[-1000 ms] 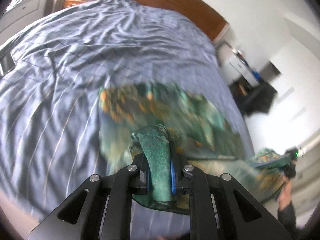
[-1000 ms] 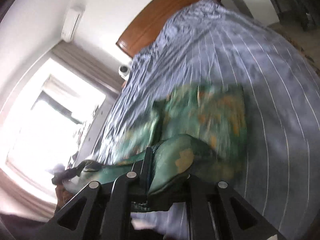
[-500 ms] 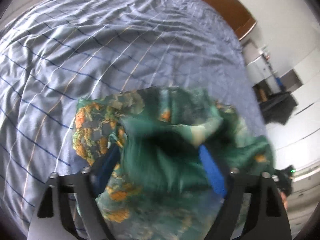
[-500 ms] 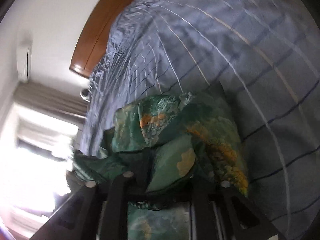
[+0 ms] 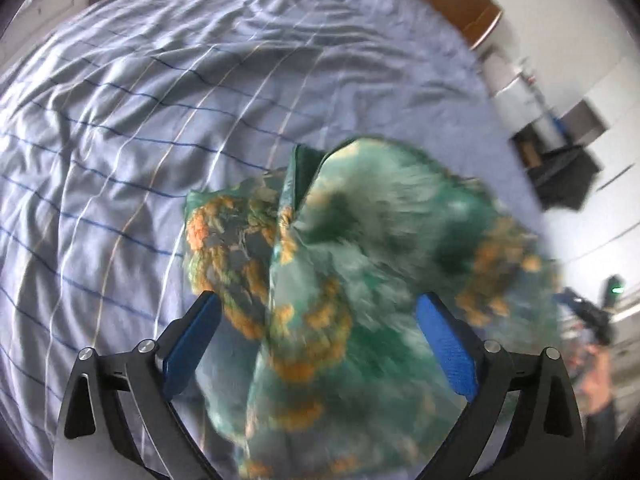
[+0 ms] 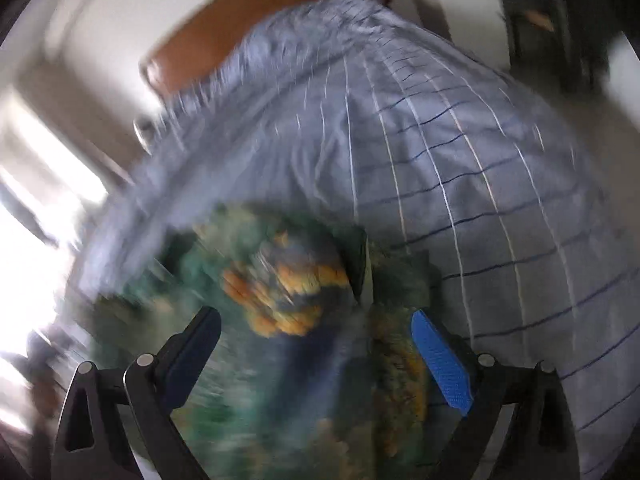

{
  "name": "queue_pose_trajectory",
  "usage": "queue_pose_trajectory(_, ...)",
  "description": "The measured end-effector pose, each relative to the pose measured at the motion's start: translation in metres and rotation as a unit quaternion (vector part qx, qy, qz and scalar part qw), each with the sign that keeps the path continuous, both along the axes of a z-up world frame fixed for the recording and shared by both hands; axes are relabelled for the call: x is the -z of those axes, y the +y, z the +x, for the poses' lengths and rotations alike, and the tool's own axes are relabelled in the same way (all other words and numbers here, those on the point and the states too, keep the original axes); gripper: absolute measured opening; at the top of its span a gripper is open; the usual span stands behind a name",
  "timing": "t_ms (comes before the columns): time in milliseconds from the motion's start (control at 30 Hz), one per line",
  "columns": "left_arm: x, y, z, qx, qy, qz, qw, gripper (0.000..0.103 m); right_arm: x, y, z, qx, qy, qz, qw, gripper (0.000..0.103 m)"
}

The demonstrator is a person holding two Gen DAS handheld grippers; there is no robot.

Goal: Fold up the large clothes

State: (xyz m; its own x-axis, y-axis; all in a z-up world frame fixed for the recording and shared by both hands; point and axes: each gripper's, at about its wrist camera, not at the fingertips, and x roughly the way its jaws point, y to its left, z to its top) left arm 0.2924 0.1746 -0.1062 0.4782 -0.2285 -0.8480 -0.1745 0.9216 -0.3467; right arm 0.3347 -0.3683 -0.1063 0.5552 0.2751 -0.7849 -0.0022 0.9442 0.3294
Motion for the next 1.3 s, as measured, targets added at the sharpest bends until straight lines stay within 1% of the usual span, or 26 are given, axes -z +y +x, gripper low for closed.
queue_pose_trajectory(33,0.005,-0.006,0.006,0.002,0.003,0.013,0.9999,0.094,0.004,0.01,0.001,-0.007,0.001,-0.028,1.0,0.098)
queue_pose_trajectory(67,0.009,-0.013,0.011,0.006,0.006,0.024,0.9997,0.085,0.008,0.018,0.0,-0.01,0.002,-0.048,0.999,0.098)
queue_pose_trajectory(100,0.013,-0.019,0.016,0.016,0.01,0.031,0.9993,0.077,0.01,0.019,-0.004,-0.012,0.005,-0.055,0.998,0.098)
queue_pose_trajectory(133,0.015,-0.024,0.018,0.025,0.016,0.037,0.9989,0.046,0.014,0.026,-0.004,-0.013,0.01,-0.06,0.998,0.086)
queue_pose_trajectory(167,0.017,-0.032,0.019,0.028,0.025,0.067,0.997,0.012,0.014,0.027,-0.008,-0.016,0.012,-0.061,0.998,0.068)
queue_pose_trajectory(200,0.014,-0.035,0.015,0.03,0.023,0.084,0.9958,0.012,0.015,0.03,-0.007,-0.015,0.014,-0.075,0.997,0.026)
queue_pose_trajectory(233,0.01,-0.037,0.011,0.03,0.013,0.092,0.9952,0.009,0.015,0.034,-0.007,-0.01,0.014,-0.092,0.996,0.017)
queue_pose_trajectory(267,0.0,-0.037,0.003,0.025,-0.002,0.101,0.9945,0.008,0.008,0.038,-0.014,-0.005,0.003,-0.111,0.994,0.016)
queue_pose_trajectory(300,-0.009,-0.034,-0.003,0.019,-0.012,0.106,0.9941,0.008,0.0,0.042,-0.018,-0.007,-0.012,-0.119,0.993,0.014)
queue_pose_trajectory(400,-0.042,-0.029,-0.008,0.002,-0.058,0.121,0.991,0.008,-0.041,0.052,-0.038,-0.018,-0.071,-0.155,0.985,0.014)
queue_pose_trajectory(433,-0.053,-0.028,-0.002,0.0,-0.074,0.127,0.9892,0.008,-0.055,0.055,-0.039,-0.019,-0.091,-0.165,0.982,0.014)
queue_pose_trajectory(467,-0.062,-0.03,0.0,-0.003,-0.091,0.138,0.9863,0.008,-0.062,0.055,-0.028,-0.017,-0.104,-0.172,0.98,0.014)
queue_pose_trajectory(533,-0.075,-0.039,0.016,-0.014,-0.122,0.182,0.9756,0.008,-0.085,0.06,-0.019,-0.008,-0.141,-0.188,0.972,0.013)
queue_pose_trajectory(567,-0.078,-0.043,0.026,-0.023,-0.137,0.207,0.9685,0.008,-0.092,0.063,-0.013,0.001,-0.157,-0.2,0.967,0.013)
queue_pose_trajectory(633,-0.074,-0.045,0.042,-0.034,-0.147,0.233,0.9608,0.008,-0.097,0.068,0.006,0.022,-0.176,-0.215,0.961,0.013)
queue_pose_trajectory(667,-0.067,-0.045,0.052,-0.039,-0.147,0.245,0.9576,0.008,-0.096,0.068,0.013,0.031,-0.18,-0.22,0.958,0.013)
queue_pose_trajectory(700,-0.055,-0.046,0.062,-0.043,-0.14,0.254,0.956,0.008,-0.092,0.07,0.022,0.04,-0.185,-0.231,0.954,0.013)
queue_pose_trajectory(767,-0.029,-0.042,0.078,-0.047,-0.117,0.255,0.9587,0.008,-0.075,0.072,0.039,0.048,-0.18,-0.254,0.949,0.013)
queue_pose_trajectory(833,0.006,-0.036,0.087,-0.046,-0.089,0.254,0.962,0.008,-0.047,0.073,0.053,0.049,-0.155,-0.259,0.952,0.013)
queue_pose_trajectory(867,0.027,-0.034,0.089,-0.046,-0.075,0.254,0.9631,0.008,-0.028,0.074,0.061,0.046,-0.133,-0.262,0.955,0.013)
queue_pose_trajectory(933,0.051,-0.031,0.089,-0.043,-0.069,0.25,0.9649,0.009,0.01,0.074,0.069,0.04,-0.097,-0.266,0.958,0.013)
queue_pose_trajectory(1000,0.062,-0.031,0.087,-0.046,-0.079,0.243,0.9658,0.01,0.037,0.071,0.075,0.036,-0.074,-0.248,0.965,0.013)
queue_pose_trajectory(1067,0.066,-0.029,0.086,-0.052,-0.093,0.236,0.9659,0.012,0.06,0.066,0.079,0.032,-0.052,-0.223,0.973,0.014)
queue_pose_trajectory(1167,0.072,-0.025,0.09,-0.057,-0.102,0.225,0.9675,0.012,0.074,0.057,0.081,0.043,-0.05,-0.186,0.98,0.015)
queue_pose_trajectory(1233,0.074,-0.026,0.089,-0.057,-0.104,0.224,0.9674,0.012,0.077,0.052,0.079,0.048,-0.051,-0.173,0.982,0.015)
queue_pose_trajectory(1300,0.075,-0.027,0.088,-0.058,-0.108,0.221,0.9675,0.012,0.081,0.054,0.08,0.049,-0.054,-0.171,0.983,0.015)
